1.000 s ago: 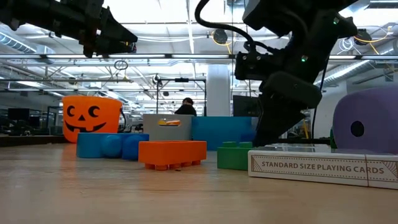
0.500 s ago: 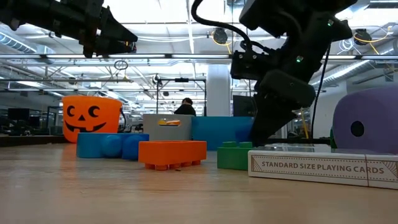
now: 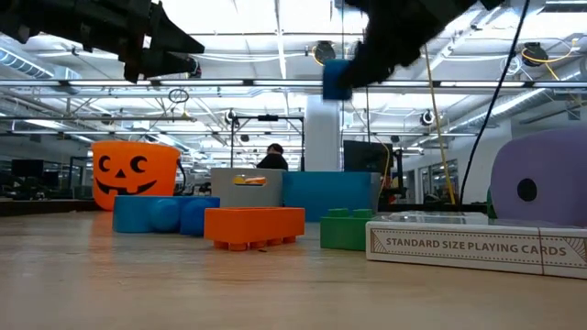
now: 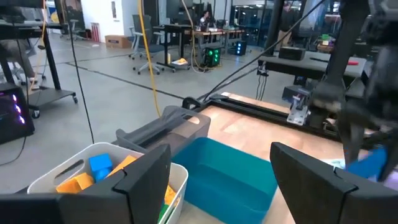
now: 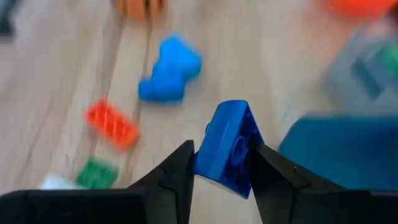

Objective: Pick & Place Toys
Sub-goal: Put the small blue gamepiece into the white bin

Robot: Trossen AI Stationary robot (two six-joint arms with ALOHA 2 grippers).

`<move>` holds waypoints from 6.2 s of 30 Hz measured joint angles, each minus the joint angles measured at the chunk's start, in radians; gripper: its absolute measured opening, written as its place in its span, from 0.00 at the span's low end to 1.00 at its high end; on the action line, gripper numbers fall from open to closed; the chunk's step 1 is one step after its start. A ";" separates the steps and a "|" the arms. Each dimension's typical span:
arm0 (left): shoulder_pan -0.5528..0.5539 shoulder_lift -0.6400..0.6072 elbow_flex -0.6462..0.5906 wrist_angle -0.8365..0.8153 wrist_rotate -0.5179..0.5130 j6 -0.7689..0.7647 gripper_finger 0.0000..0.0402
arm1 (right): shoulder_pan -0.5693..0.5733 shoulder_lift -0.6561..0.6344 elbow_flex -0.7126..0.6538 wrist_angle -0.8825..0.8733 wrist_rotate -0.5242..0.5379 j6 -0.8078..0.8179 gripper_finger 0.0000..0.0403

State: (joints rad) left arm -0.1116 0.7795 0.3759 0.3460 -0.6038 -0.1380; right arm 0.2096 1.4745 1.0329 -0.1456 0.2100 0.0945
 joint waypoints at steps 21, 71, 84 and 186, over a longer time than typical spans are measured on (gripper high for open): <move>0.001 0.528 0.174 0.422 0.410 0.059 0.70 | -0.151 -0.110 -0.359 0.734 -0.272 -0.063 0.30; -0.001 0.934 0.478 0.409 0.487 0.219 0.37 | -0.133 -0.109 -0.366 0.792 -0.317 0.023 0.54; -0.005 0.932 0.486 0.444 0.500 0.233 0.32 | -0.135 -0.210 -0.366 0.686 -0.281 -0.088 0.75; -0.035 0.871 0.533 -0.647 0.425 -0.341 0.63 | -0.093 -0.112 -0.385 0.786 -0.259 -0.055 0.70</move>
State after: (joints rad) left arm -0.1467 1.6507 0.9089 -0.3013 -0.1786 -0.4791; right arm 0.1169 1.3621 0.6483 0.6404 -0.0486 0.0395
